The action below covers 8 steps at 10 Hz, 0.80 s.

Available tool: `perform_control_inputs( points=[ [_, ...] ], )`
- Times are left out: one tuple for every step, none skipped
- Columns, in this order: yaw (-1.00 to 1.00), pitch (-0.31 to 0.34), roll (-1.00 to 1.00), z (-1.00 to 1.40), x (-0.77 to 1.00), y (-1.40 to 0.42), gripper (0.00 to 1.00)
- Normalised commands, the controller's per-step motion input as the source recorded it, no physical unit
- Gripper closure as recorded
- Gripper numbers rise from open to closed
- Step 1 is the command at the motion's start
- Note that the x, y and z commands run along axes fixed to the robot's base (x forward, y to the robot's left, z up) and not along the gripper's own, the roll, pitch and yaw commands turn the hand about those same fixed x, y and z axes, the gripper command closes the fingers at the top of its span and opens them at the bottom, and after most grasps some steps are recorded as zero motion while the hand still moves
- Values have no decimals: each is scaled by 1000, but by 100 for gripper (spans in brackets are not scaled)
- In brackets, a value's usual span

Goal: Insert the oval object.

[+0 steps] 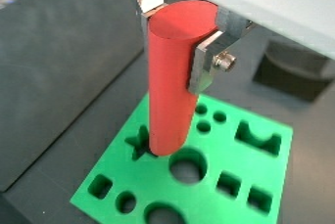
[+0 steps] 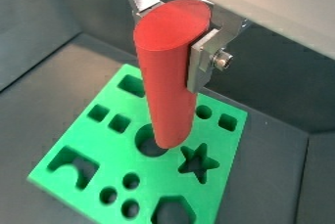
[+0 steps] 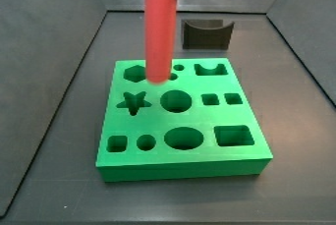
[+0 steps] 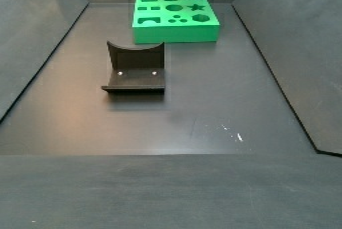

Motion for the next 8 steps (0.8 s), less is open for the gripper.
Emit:
perform_control_inputs(
  points=[
    [-869,-71,39,-531,0,-383,100],
    [-966,0,14,-403,0,-246,100],
    [-949,0,0,-137,20,-257,100],
    [-880,0,0,-23,97,-280,100],
    [-826,0,0,-6,160,-286,100],
    [-720,0,0,-97,294,-289,100],
    [-626,0,106,-291,426,-263,100],
    [-557,-6,150,-366,509,-257,100]
  ],
)
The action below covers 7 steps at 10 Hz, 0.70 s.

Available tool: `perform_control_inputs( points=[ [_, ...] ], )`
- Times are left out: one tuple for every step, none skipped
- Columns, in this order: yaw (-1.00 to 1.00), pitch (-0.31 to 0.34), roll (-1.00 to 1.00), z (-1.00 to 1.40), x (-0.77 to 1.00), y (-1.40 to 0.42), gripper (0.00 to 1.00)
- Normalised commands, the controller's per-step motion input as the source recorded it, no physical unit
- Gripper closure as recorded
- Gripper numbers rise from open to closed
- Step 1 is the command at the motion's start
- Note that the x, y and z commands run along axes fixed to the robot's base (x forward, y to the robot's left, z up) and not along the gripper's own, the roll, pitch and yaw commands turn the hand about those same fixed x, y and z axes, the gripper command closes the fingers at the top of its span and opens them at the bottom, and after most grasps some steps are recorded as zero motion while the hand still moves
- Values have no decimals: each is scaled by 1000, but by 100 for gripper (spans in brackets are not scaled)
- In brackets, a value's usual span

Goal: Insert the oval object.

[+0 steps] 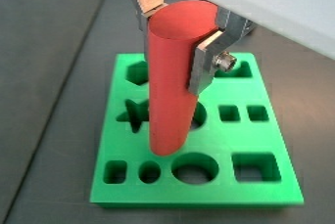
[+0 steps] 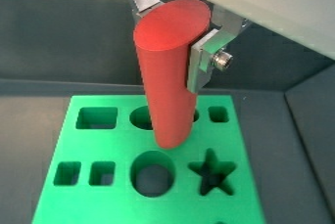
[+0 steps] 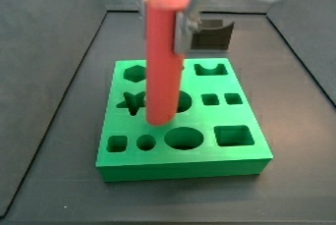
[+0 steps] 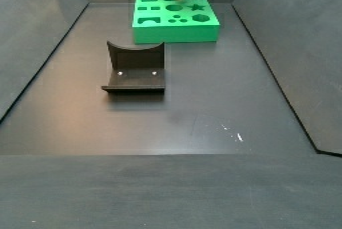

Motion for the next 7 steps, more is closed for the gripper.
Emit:
perform_control_inputs(
  points=[
    [-554,-10,161,-380,520,-251,100],
    [-571,-10,176,-374,506,-234,100],
    [-609,-9,171,-340,466,-217,100],
    [-680,-4,147,-263,380,-203,100],
    [-803,-9,141,-246,231,-160,100],
    [-971,-16,149,-240,9,-63,100],
    [-986,0,161,-191,0,-29,100]
  ],
)
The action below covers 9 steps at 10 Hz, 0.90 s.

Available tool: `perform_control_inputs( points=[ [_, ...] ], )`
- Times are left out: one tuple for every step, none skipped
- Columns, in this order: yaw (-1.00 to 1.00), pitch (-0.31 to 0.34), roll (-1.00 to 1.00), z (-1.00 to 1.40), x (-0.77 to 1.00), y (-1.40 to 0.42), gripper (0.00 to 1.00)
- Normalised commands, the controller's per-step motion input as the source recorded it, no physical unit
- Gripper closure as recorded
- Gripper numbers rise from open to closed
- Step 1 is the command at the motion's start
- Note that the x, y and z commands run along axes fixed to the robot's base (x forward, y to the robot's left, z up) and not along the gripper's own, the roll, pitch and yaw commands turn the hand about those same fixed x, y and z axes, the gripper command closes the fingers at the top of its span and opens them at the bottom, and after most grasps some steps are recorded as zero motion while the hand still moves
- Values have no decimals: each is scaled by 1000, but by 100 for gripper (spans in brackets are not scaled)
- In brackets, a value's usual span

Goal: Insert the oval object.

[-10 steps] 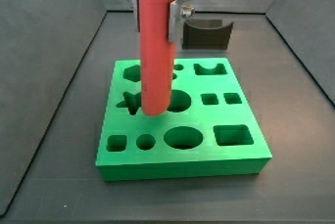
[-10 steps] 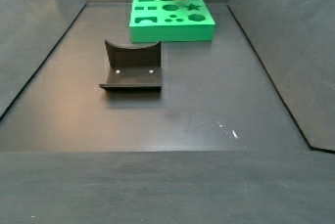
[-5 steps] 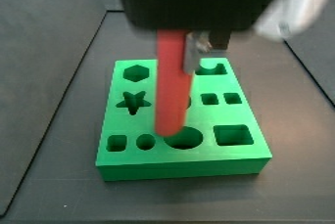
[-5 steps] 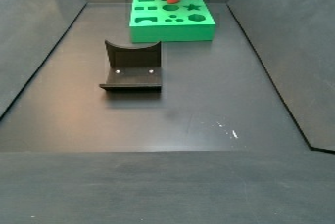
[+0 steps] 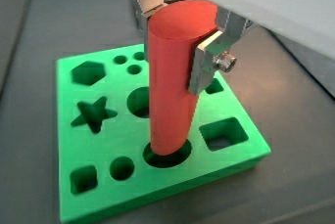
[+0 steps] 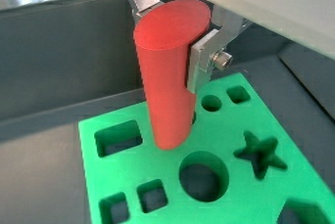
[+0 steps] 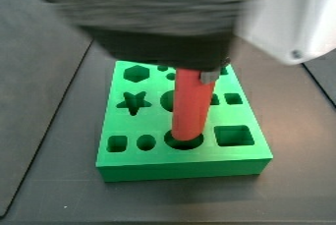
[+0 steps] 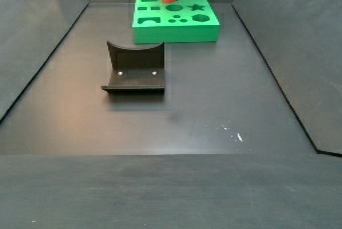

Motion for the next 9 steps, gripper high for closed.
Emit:
perform_control_inputs(
  points=[
    [-994,0,170,-143,-23,-14,100],
    [-983,43,161,-89,-89,-43,100],
    [-889,56,129,-9,0,-186,100],
    [-771,3,56,0,49,-360,100],
    [-726,4,47,0,63,-431,100],
    [-614,4,40,-40,140,-506,100],
    [-283,0,33,-11,77,-89,100],
    [0,0,0,-83,0,51,100],
    [-103,0,0,-134,0,166,100]
  ],
)
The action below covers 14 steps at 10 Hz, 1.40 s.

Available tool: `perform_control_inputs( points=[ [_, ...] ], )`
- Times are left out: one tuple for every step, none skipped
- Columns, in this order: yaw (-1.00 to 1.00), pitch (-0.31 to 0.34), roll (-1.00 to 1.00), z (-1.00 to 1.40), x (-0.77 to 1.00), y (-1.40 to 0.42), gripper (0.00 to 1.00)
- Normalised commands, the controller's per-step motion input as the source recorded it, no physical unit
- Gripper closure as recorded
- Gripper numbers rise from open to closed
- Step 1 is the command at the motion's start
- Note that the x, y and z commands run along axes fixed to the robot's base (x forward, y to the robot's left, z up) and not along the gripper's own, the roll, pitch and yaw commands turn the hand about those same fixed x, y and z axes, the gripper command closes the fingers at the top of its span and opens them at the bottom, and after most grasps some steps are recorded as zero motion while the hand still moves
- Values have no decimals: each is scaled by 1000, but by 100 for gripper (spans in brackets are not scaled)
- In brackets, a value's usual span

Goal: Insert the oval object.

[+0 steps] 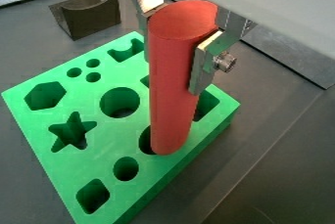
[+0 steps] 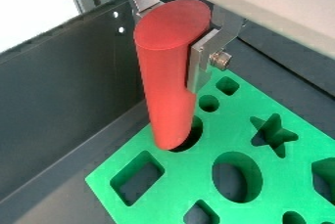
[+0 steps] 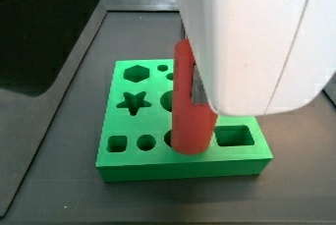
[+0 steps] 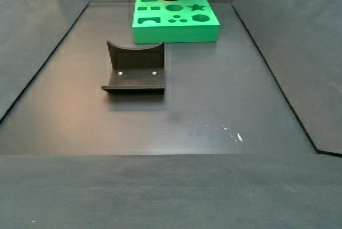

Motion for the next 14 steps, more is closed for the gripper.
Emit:
perform_control_inputs(
  points=[
    [-17,0,-164,-177,-120,254,100],
    [0,0,-230,-146,-89,229,100],
    [6,0,-201,-123,-146,277,100],
    [43,0,-231,-149,-240,246,100],
    [63,0,-264,-140,-209,194,100],
    [66,0,-286,-111,-283,137,100],
    [0,-27,-390,-26,-40,0,100],
    [0,-36,-384,0,40,-137,100],
    [-91,-20,-334,0,189,-174,100],
    [-100,0,-143,-51,283,-117,100],
    [-66,34,0,-74,183,0,100],
    [-37,56,13,-60,109,9,100],
    [0,79,114,-111,0,74,100],
    [0,47,0,-80,-43,20,100]
  ],
)
